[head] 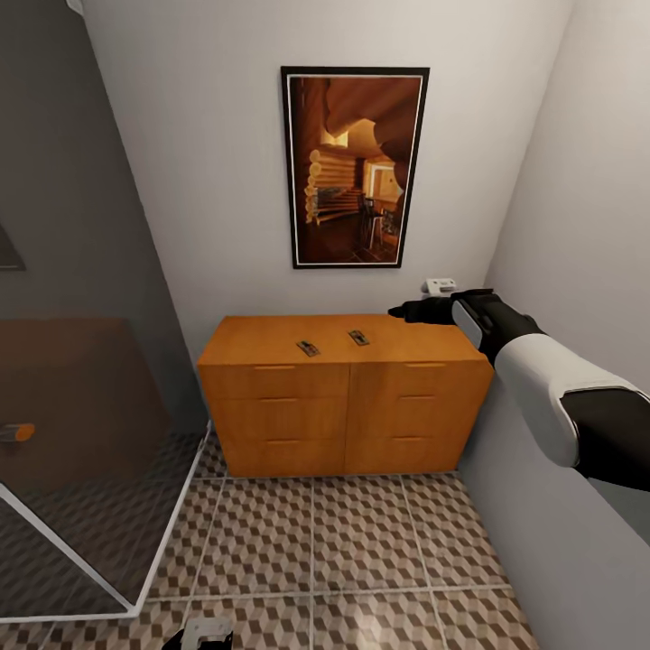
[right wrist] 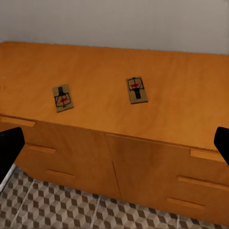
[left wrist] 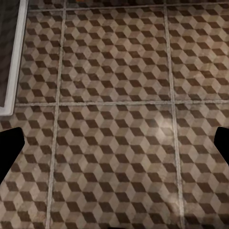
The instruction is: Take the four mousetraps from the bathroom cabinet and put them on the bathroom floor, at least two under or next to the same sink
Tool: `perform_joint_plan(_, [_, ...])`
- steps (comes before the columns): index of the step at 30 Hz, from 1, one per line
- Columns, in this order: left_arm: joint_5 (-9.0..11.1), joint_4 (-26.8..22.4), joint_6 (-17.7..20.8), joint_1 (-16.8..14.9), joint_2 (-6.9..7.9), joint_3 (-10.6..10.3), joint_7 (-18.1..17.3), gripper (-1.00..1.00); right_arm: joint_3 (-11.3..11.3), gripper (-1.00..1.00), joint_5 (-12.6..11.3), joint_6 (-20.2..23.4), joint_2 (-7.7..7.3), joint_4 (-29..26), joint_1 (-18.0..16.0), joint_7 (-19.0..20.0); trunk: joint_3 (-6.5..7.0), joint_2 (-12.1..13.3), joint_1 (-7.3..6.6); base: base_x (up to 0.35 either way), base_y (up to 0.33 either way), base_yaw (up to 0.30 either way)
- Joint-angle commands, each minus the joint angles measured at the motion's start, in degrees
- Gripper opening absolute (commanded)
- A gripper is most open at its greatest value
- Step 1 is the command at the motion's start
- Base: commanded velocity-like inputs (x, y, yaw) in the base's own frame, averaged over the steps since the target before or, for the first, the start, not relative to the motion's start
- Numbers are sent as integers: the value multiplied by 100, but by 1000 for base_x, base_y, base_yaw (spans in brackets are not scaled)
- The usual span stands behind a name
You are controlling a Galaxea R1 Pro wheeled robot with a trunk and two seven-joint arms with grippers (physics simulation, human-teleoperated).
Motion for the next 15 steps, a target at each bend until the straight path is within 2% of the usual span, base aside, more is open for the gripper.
perform_joint_plan(1, [33,26,-37,-12,-6,-50,17,100,47,100,-51,29,-9,-8,-5,37,-13,-13,4,19,0,0])
perform_joint_plan(4, [33,26,-37,-12,-8,-50,17,100,50,100,-41,26,-34,-8,-4,68,-13,-13,4,10,0,0])
perform_joint_plan(10, [33,26,-37,-12,-3,-50,17,100,55,100,-34,32,-218,-8,-6,85,-13,-13,4,10,0,0])
perform_joint_plan(15, [33,26,-37,-12,-5,-50,17,100,56,100,-27,32,-283,-5,-5,87,-13,-13,4,145,0,0])
